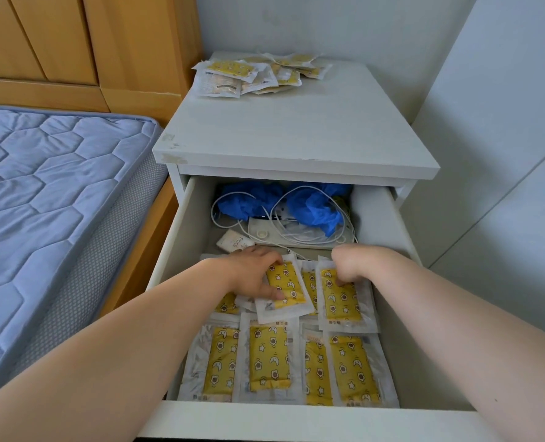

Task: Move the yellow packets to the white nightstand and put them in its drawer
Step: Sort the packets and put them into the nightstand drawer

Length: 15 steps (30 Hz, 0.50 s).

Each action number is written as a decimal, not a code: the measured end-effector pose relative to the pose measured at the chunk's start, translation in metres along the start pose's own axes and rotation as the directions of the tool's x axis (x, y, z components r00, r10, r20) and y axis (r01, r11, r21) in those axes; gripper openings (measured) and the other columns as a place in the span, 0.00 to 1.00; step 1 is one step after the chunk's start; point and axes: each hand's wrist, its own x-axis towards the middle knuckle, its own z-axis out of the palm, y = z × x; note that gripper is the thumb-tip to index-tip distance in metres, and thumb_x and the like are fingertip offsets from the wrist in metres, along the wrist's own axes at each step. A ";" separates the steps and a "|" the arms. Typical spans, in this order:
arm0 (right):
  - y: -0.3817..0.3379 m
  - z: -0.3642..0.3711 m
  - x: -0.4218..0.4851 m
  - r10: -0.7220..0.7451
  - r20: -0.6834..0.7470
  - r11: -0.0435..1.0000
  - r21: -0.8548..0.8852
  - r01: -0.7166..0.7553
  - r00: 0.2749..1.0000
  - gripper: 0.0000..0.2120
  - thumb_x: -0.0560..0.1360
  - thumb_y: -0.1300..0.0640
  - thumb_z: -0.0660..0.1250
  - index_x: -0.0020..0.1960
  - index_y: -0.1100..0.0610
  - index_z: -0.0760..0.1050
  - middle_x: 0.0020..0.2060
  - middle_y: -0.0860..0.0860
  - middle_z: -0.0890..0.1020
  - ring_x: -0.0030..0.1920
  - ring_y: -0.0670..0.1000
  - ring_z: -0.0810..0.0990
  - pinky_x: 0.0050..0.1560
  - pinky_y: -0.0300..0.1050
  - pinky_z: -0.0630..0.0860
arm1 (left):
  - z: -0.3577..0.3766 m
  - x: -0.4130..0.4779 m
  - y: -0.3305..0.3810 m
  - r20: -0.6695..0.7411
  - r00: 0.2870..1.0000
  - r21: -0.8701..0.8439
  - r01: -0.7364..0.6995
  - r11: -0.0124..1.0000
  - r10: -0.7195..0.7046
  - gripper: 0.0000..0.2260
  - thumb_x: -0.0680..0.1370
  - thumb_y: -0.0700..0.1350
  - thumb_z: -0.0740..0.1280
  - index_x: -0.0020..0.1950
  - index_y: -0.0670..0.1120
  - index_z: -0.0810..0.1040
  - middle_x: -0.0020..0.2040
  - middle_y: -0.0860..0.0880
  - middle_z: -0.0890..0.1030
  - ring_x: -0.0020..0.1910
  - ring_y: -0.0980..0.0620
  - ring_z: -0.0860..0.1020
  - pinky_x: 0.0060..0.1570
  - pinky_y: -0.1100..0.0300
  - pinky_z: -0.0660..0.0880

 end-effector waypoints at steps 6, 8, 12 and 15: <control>0.000 0.004 0.006 -0.046 0.024 0.999 0.025 0.046 0.999 0.25 0.72 0.52 0.72 0.65 0.60 0.71 0.56 0.54 0.78 0.52 0.54 0.79 0.53 0.47 0.78 | 0.003 0.002 0.000 0.025 0.999 0.057 0.025 0.998 -0.026 0.46 0.71 0.62 0.71 0.78 0.54 0.45 0.79 0.49 0.53 0.77 0.46 0.53 0.74 0.47 0.54; 0.002 0.004 0.007 -0.055 0.043 0.998 0.018 0.054 0.998 0.24 0.72 0.51 0.72 0.65 0.58 0.72 0.55 0.54 0.79 0.51 0.54 0.79 0.54 0.48 0.78 | 0.001 0.002 0.003 0.025 1.000 0.087 0.013 0.996 -0.016 0.45 0.70 0.61 0.71 0.78 0.53 0.49 0.77 0.48 0.58 0.75 0.46 0.58 0.72 0.51 0.59; 0.005 0.003 0.005 -0.049 0.031 0.998 0.044 0.048 0.998 0.27 0.72 0.51 0.71 0.67 0.58 0.69 0.59 0.53 0.77 0.54 0.54 0.78 0.57 0.49 0.77 | -0.004 -0.001 0.006 -0.023 1.000 0.077 0.009 0.997 -0.007 0.44 0.70 0.60 0.73 0.78 0.52 0.54 0.74 0.48 0.63 0.72 0.47 0.63 0.69 0.54 0.62; 0.004 0.005 0.004 -0.053 0.047 0.997 0.052 0.050 0.997 0.32 0.71 0.51 0.72 0.71 0.57 0.64 0.63 0.54 0.75 0.58 0.54 0.77 0.59 0.50 0.76 | -0.004 -0.001 0.003 -0.008 1.000 0.073 0.031 0.997 -0.030 0.44 0.69 0.61 0.73 0.78 0.52 0.53 0.76 0.49 0.61 0.73 0.47 0.62 0.70 0.53 0.62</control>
